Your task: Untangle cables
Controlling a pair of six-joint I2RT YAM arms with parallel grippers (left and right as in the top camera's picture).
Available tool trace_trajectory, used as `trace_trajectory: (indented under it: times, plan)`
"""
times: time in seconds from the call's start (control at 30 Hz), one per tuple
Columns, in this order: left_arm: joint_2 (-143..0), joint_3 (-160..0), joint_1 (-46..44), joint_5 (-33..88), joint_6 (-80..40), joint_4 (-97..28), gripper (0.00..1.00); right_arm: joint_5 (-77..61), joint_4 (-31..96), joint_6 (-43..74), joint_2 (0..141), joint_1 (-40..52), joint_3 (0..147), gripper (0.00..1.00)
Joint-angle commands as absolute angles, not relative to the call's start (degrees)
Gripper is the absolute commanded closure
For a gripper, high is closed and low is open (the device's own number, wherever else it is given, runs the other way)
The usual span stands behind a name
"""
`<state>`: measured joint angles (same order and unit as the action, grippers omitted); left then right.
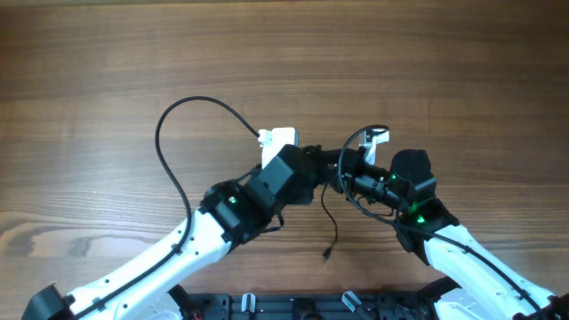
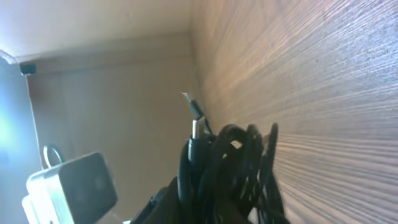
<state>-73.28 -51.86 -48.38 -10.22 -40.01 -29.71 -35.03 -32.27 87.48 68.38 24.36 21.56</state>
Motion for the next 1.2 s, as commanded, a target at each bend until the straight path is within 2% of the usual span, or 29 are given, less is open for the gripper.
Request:
trace_trajectory:
  times: [0.0, 0.1, 0.23, 0.47, 0.57, 0.7, 0.77, 0.83, 0.93, 1.1, 1.17]
  plan:
    - [-67.88, -52.38, -44.73, -9.96, -39.86, -29.87, 0.14, -37.28, -33.82, 88.51, 67.94, 25.43, 22.61, 0.95]
    - [-62.19, -52.38, -40.77, -9.91, -39.88, -30.72, 0.0, -37.26, -33.8, 88.51, 67.94, 25.43, 22.61, 0.95]
    - [-54.06, -52.36, -36.1, -9.43, -40.12, -32.25, 0.0, -36.64, -33.82, 88.51, 67.94, 25.43, 22.61, 0.96]
    - [-50.7, -52.36, -32.32, -8.86, -58.22, -44.8, 0.0, -34.0, -33.85, 88.58, 67.94, 25.43, 22.61, 0.95]
    - [-51.96, -52.36, -32.18, -4.27, -60.29, -46.37, 0.0, -33.87, -34.48, 88.38, 67.94, 25.43, 22.61, 0.95]
    - [-54.28, -52.36, -32.18, -1.98, -47.64, -45.45, 0.0, -37.8, -36.97, 81.19, 67.94, 25.43, 22.61, 0.94]
    - [-55.44, -52.36, -31.99, -2.0, -37.98, -45.17, 0.05, -41.28, -36.99, 77.21, 67.94, 25.43, 22.61, 0.94]
    - [-56.05, -52.36, -31.68, -1.96, -31.0, -44.99, 0.14, -44.14, -37.01, 74.11, 67.94, 25.41, 22.61, 0.94]
    - [-55.94, -52.36, -30.94, -1.28, -23.7, -43.94, 0.15, -50.35, -37.04, 68.99, 67.94, 24.58, 22.61, 0.94]
    - [-53.52, -52.36, -29.76, 16.05, -8.1, -41.58, 0.14, -63.31, -38.2, 64.36, 67.94, 18.28, 22.61, 0.96]
    - [-53.19, -52.36, -29.58, 19.25, -5.02, -41.89, 0.14, -66.26, -40.21, 64.49, 67.94, 15.86, 22.61, 0.96]
